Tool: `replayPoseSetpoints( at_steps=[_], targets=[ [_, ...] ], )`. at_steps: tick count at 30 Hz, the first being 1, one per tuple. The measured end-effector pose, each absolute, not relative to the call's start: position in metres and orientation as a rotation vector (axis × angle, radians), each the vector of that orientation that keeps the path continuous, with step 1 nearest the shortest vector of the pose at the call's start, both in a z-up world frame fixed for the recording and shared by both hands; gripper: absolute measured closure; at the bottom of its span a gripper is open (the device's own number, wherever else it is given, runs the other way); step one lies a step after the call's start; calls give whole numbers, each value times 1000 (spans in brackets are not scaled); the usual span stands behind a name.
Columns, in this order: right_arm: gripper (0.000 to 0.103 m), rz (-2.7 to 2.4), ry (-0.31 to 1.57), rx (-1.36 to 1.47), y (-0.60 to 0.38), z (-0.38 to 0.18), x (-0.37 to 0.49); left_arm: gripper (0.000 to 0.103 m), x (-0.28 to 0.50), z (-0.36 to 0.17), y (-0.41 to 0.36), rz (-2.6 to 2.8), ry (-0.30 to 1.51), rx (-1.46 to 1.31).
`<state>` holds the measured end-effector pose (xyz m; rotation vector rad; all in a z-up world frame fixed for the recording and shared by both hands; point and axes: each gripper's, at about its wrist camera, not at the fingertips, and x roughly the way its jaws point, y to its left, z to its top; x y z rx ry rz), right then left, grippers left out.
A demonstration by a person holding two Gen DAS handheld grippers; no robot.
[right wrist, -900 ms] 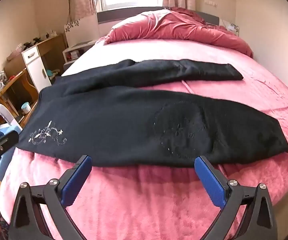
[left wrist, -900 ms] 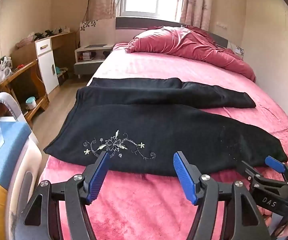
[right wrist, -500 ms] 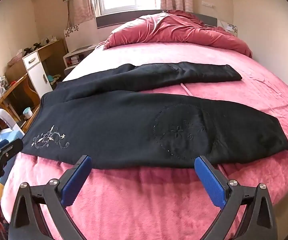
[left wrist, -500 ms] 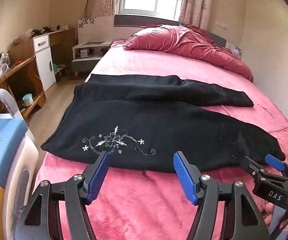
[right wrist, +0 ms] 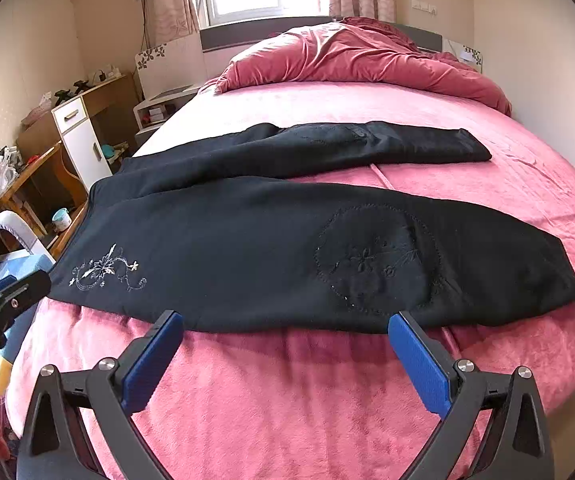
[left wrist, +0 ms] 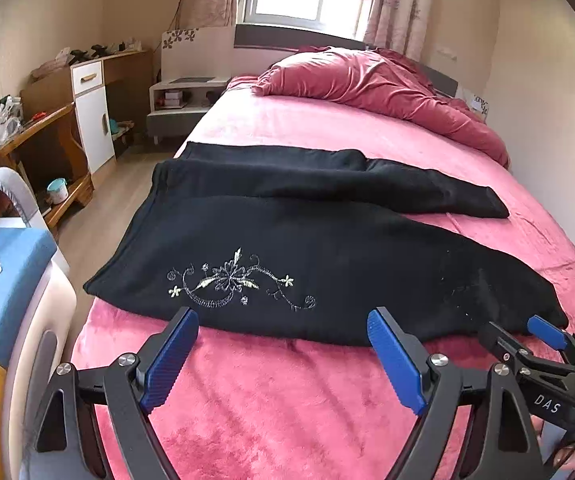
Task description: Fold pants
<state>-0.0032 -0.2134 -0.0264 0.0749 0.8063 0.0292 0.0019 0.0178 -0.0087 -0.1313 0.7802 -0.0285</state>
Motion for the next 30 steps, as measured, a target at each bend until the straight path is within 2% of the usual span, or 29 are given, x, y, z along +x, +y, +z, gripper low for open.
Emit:
replayPoseSetpoints(
  at_steps=[30],
  targets=[
    [0, 26, 813, 84, -215, -28, -4, 15, 2, -17, 27, 34, 812, -147]
  ],
)
